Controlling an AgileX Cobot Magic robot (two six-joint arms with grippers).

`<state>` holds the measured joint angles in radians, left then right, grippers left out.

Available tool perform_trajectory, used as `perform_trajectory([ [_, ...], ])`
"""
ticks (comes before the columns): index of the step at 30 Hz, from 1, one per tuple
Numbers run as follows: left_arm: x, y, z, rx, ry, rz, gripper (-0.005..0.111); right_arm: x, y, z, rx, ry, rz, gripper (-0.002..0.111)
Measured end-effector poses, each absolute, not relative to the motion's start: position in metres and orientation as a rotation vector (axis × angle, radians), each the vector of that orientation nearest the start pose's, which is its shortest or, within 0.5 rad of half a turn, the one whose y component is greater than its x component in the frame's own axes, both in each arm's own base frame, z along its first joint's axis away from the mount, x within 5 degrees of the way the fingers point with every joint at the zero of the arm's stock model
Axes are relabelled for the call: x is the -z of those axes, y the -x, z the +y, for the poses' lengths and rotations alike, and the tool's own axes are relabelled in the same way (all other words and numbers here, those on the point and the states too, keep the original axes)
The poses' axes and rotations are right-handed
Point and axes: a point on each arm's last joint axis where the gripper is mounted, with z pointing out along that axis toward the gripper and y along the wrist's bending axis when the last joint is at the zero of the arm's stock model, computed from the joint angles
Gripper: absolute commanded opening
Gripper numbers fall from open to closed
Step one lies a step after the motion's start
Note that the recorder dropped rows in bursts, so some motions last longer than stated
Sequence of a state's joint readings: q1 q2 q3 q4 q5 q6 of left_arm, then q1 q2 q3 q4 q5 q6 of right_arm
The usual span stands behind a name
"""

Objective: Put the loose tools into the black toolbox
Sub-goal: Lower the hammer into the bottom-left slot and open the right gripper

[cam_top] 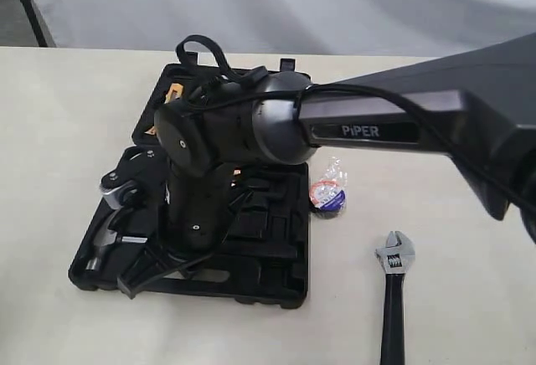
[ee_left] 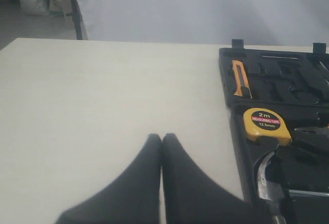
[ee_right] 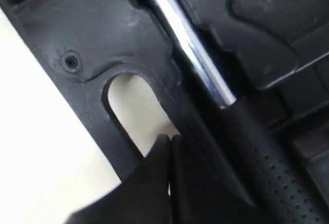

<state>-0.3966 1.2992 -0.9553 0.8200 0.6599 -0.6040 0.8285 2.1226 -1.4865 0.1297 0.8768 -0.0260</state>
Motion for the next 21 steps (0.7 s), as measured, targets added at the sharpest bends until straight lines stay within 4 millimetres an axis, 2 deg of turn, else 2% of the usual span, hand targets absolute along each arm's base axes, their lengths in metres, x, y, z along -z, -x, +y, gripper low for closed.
perform_trajectory([
  [9, -0.308, -0.264, -0.066, -0.377, -0.323, 2.224, 0.001, -0.142, -0.272, 0.307, -0.134, 1.207, 2.884, -0.001],
  [21, -0.308, -0.264, -0.066, -0.377, -0.323, 2.224, 0.001, -0.152, -0.269, 0.292, 0.049, 1.293, 2.874, -0.001],
])
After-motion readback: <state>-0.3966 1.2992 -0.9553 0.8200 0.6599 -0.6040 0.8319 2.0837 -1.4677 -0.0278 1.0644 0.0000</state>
